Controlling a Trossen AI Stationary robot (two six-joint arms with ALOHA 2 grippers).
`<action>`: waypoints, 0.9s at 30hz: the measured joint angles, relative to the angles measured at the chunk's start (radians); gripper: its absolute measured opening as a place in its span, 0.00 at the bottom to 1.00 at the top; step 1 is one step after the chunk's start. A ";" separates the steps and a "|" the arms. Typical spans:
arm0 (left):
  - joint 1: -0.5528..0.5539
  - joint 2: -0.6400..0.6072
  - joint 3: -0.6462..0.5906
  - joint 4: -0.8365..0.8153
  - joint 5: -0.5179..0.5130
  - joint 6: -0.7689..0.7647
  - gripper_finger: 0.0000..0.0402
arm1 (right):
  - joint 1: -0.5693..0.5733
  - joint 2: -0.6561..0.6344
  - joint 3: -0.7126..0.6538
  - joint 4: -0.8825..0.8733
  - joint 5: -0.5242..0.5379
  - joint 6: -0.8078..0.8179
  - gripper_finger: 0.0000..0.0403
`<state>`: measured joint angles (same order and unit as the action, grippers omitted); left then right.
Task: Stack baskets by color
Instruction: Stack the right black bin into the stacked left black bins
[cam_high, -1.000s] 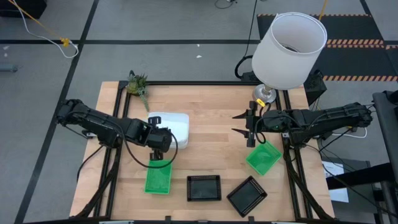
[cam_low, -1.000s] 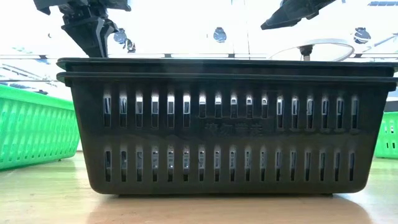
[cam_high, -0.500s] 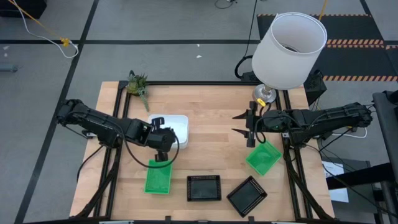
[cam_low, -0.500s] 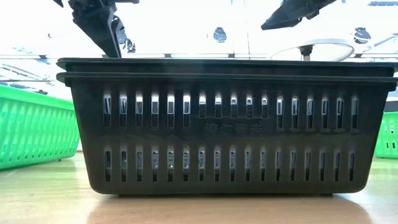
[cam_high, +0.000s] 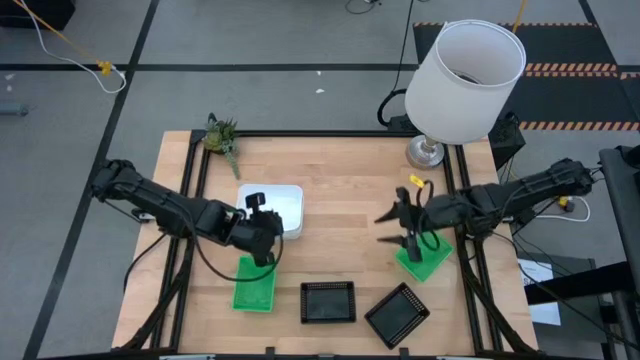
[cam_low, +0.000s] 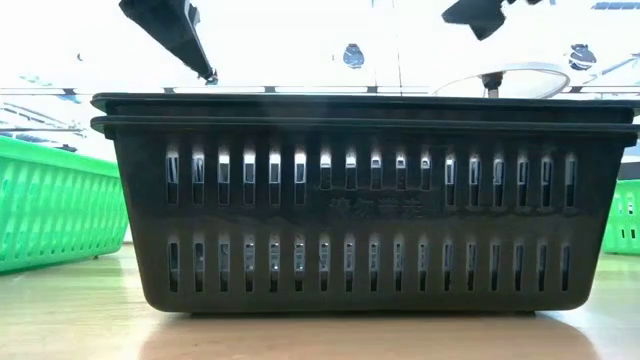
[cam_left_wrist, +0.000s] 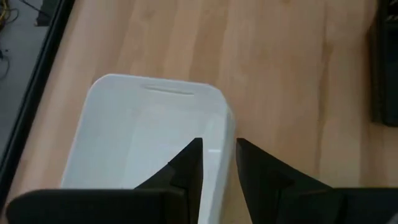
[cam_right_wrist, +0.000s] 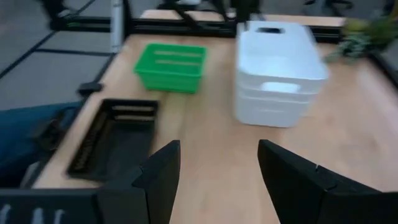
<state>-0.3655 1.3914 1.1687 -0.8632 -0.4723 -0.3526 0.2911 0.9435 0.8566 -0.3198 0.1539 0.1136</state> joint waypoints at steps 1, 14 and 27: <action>-0.008 0.000 0.000 0.006 0.000 -0.007 0.24 | 0.027 0.001 0.000 -0.003 0.001 0.013 0.52; -0.065 0.000 0.000 0.237 0.000 0.011 0.24 | 0.461 0.202 0.000 -0.058 0.081 0.268 0.52; -0.060 0.000 0.000 0.291 0.000 0.078 0.24 | 0.615 0.399 0.000 -0.048 0.052 0.508 0.52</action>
<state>-0.4259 1.3914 1.1687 -0.5724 -0.4725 -0.2748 0.9065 1.3428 0.8570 -0.3682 0.2060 0.6219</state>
